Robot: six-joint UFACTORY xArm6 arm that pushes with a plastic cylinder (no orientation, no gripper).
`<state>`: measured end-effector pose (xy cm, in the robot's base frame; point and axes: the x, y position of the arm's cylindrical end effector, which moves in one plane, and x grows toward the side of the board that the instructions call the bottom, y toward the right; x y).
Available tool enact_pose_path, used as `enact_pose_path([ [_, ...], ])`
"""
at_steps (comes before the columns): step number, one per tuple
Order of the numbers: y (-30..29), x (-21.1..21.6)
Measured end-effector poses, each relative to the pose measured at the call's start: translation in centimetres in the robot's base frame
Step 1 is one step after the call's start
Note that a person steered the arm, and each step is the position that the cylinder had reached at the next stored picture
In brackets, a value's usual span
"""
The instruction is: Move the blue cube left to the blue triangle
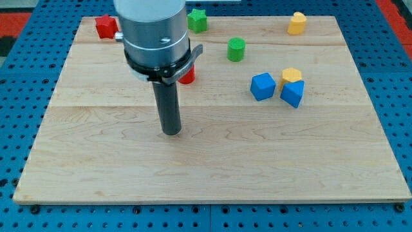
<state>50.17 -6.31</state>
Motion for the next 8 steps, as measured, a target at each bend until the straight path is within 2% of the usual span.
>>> enact_pose_path([
  [1, 2.1, -1.3],
  [2, 6.5, -6.3],
  [4, 7.2, -11.5],
  [6, 7.0, -13.2],
  [7, 10.7, -14.7],
  [8, 15.0, -13.8],
])
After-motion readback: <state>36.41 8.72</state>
